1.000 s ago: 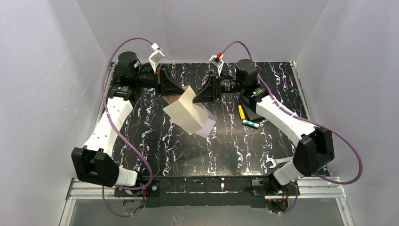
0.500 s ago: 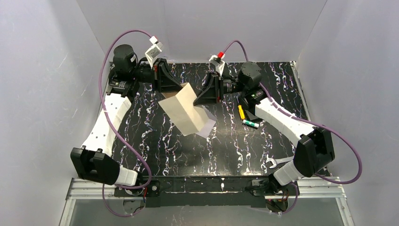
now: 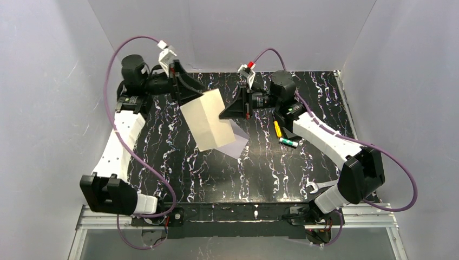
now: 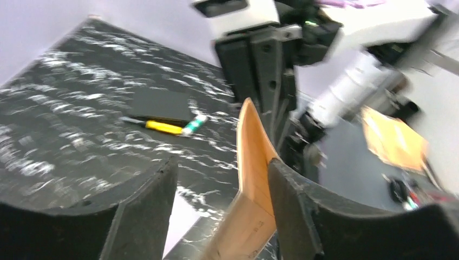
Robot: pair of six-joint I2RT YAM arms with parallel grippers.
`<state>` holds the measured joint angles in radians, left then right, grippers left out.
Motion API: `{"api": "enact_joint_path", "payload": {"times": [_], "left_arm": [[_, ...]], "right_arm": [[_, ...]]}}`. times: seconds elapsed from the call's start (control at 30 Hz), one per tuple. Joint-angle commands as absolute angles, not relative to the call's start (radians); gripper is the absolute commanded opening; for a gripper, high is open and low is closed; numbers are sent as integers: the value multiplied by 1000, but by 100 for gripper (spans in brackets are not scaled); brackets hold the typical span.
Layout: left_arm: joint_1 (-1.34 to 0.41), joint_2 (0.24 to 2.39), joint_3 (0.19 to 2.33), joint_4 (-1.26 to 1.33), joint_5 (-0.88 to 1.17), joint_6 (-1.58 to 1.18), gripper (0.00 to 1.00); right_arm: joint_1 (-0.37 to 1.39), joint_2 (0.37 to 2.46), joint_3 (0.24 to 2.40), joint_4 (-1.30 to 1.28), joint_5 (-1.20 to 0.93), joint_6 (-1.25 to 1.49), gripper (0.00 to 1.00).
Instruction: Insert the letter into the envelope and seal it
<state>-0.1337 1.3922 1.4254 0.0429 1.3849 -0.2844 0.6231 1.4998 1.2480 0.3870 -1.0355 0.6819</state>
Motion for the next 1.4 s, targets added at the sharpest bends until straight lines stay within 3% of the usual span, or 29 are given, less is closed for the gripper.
{"api": "enact_joint_path", "payload": {"times": [0.0, 0.13, 0.2, 0.37, 0.47, 0.67, 0.93, 1.13, 1.37], "left_arm": [[-71, 1216, 1332, -72, 946, -20, 66], [-70, 1127, 1209, -17, 316, -39, 89], [-70, 1118, 1215, -54, 203, -79, 92], [-69, 1140, 1292, -178, 231, -198, 92], [-69, 1133, 1295, -163, 281, -299, 95], [-71, 1154, 1280, 10, 742, -372, 93], [-80, 1176, 1352, -153, 669, -629, 92], [-102, 1137, 1150, 298, 729, -1135, 96], [-180, 1135, 1110, 442, 641, -1202, 98]], "right_arm": [[605, 1458, 1308, 157, -773, 487, 1], [603, 1444, 1350, -56, -352, 410, 1], [601, 1442, 1384, -121, -183, 426, 1], [600, 1403, 1349, 71, -94, 557, 1], [599, 1438, 1363, 182, -185, 675, 1], [600, 1482, 1362, 391, -221, 966, 1], [603, 1502, 1328, 582, -116, 1161, 1], [615, 1576, 1341, 765, -98, 1235, 1], [646, 1642, 1359, 866, -79, 1334, 1]]}}
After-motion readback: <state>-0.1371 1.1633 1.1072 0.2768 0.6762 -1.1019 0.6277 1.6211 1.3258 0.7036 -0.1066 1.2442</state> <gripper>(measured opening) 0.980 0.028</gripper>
